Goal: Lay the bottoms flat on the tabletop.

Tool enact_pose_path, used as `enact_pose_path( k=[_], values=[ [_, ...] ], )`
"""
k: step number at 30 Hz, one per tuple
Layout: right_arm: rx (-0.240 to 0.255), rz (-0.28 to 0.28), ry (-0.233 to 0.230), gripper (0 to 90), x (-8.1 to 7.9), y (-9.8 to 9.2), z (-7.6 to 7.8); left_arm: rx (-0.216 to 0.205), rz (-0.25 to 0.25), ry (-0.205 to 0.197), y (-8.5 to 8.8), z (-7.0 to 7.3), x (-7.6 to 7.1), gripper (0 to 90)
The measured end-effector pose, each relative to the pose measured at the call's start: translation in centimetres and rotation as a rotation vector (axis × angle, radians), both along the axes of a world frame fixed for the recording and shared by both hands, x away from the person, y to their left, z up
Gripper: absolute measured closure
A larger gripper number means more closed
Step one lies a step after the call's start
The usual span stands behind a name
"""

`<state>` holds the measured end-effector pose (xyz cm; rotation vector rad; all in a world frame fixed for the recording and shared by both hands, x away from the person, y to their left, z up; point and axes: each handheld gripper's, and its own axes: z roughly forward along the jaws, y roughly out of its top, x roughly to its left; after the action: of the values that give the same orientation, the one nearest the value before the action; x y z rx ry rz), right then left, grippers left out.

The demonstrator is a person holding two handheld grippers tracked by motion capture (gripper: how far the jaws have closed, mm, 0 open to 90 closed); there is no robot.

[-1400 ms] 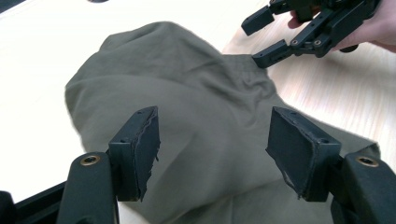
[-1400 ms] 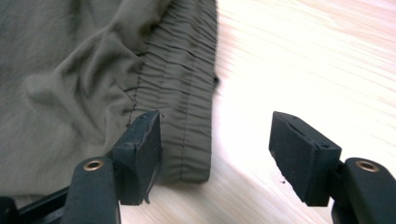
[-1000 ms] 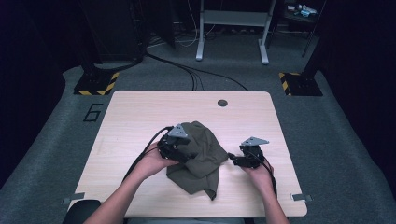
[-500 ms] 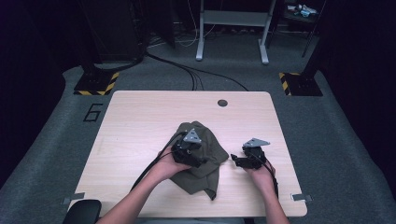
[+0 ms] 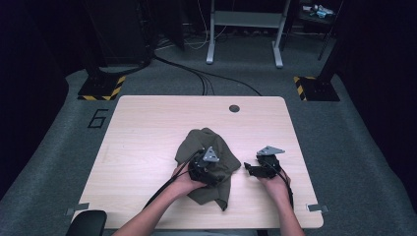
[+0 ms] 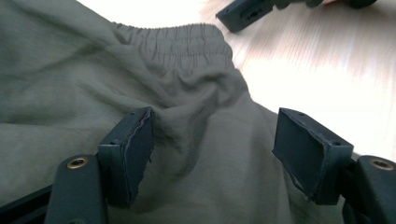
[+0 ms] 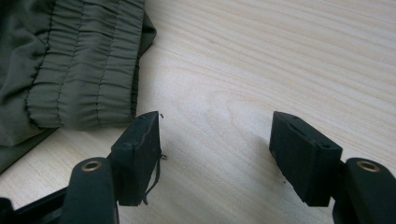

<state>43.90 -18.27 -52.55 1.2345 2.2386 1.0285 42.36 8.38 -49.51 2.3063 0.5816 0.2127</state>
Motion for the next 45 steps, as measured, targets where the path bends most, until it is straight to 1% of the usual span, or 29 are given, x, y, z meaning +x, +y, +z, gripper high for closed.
enact_pose_path(
  k=[2,4,5,7,9,10,12,14,15,16,20,21,22,23,24,27,28,29,30,31,32,33,35,36,37,38,39,41,45],
  values=[
    [0.0,-0.001,-0.001,32.4,0.0,0.0,0.0,-0.009,0.004,-0.011,0.1,-0.6,-0.1,27.8],
    [-0.001,-0.002,-0.003,32.4,0.0,0.0,0.0,-0.018,0.004,-0.005,0.3,-1.0,0.0,28.0],
    [0.0,0.0,-0.003,32.3,0.0,0.0,0.0,-0.015,0.007,-0.006,0.3,-1.2,-0.1,28.1],
    [-0.001,-0.001,-0.009,32.2,0.0,0.1,-0.1,0.007,-0.002,-0.033,0.2,-1.9,-0.2,28.9],
    [-0.002,-0.003,-0.009,32.1,0.0,0.1,-0.1,0.013,0.001,-0.042,0.2,-2.2,-0.4,29.9],
    [-0.004,-0.002,-0.004,32.1,-0.1,0.1,-0.1,0.01,0.003,-0.06,0.2,-2.4,-0.6,30.6],
    [-0.003,-0.003,-0.007,32.2,-0.1,0.1,-0.1,-0.008,0.006,-0.059,0.4,-2.5,-0.6,31.9],
    [0.002,-0.008,-0.008,32.1,-0.1,0.2,-0.1,-0.024,0.009,-0.051,0.6,-2.6,-0.6,37.2],
    [0.003,-0.009,-0.007,32.1,-0.1,0.2,-0.1,-0.021,0.016,-0.063,0.8,-2.5,-0.6,49.8],
    [0.002,-0.008,-0.007,32.1,-0.1,0.2,-0.1,-0.02,0.023,-0.062,0.9,-2.5,-0.6,52.3],
    [0.002,-0.01,-0.006,32.2,-0.1,0.2,-0.1,-0.014,0.024,-0.061,1.2,-2.4,-0.6,70.3],
    [0.002,-0.01,-0.006,32.2,-0.1,0.2,-0.1,-0.012,0.027,-0.058,1.2,-2.3,-0.6,70.3],
    [0.002,-0.011,-0.006,32.2,-0.1,0.2,-0.1,-0.01,0.02,-0.046,1.5,-2.2,-0.4,82.5],
    [0.002,-0.011,-0.006,32.2,-0.1,0.2,-0.1,-0.017,0.021,-0.033,1.6,-2.2,-0.3,84.8],
    [0.002,-0.011,-0.006,32.2,-0.1,0.2,-0.1,-0.017,0.021,-0.033,1.6,-2.2,-0.3,85.8],
    [0.0,-0.009,-0.009,32.3,0.0,0.2,-0.1,-0.005,0.013,-0.021,1.7,-2.0,-0.2,87.1],
    [0.0,-0.009,-0.009,32.3,0.0,0.2,-0.1,0.001,0.01,-0.006,1.7,-1.8,-0.2,87.2],
    [-0.003,-0.012,-0.008,32.4,0.0,0.2,-0.1,-0.015,0.01,0.004,2.0,-1.3,0.0,87.7],
    [-0.008,-0.007,-0.011,32.5,0.0,0.1,-0.1,-0.015,0.01,0.004,2.0,-1.3,0.0,87.7],
    [-0.006,-0.009,-0.008,32.5,0.0,0.1,-0.1,-0.03,0.013,0.01,2.2,-1.0,0.0,87.7],
    [-0.006,-0.009,-0.008,32.5,0.0,0.1,-0.1,-0.04,0.013,0.01,2.4,-0.5,0.0,87.7],
    [-0.007,-0.009,-0.008,32.5,0.0,0.1,-0.1,-0.065,0.014,0.001,2.8,0.5,0.1,87.8],
    [-0.006,-0.01,-0.01,32.5,0.0,0.1,-0.1,-0.086,0.016,-0.002,3.2,1.5,0.1,87.8],
    [-0.006,-0.01,-0.01,32.5,0.0,0.1,-0.1,-0.086,0.016,-0.002,3.2,1.5,0.1,87.7],
    [-0.006,-0.009,-0.009,32.5,0.0,0.1,-0.1,-0.099,0.022,-0.005,3.5,1.9,0.2,87.7],
    [-0.007,-0.01,-0.012,32.5,0.0,0.1,-0.1,-0.129,0.034,-0.003,4.0,2.7,0.3,87.8],
    [-0.007,-0.01,-0.012,32.5,0.0,0.1,-0.1,-0.129,0.034,-0.003,4.0,2.7,0.3,87.8],
    [-0.007,-0.01,-0.013,32.4,0.1,0.1,-0.1,-0.154,0.046,0.003,4.9,3.8,0.8,87.7],
    [-0.007,-0.01,-0.013,32.4,0.1,0.1,-0.1,-0.148,0.042,0.016,5.6,4.3,1.1,87.7]
  ],
)
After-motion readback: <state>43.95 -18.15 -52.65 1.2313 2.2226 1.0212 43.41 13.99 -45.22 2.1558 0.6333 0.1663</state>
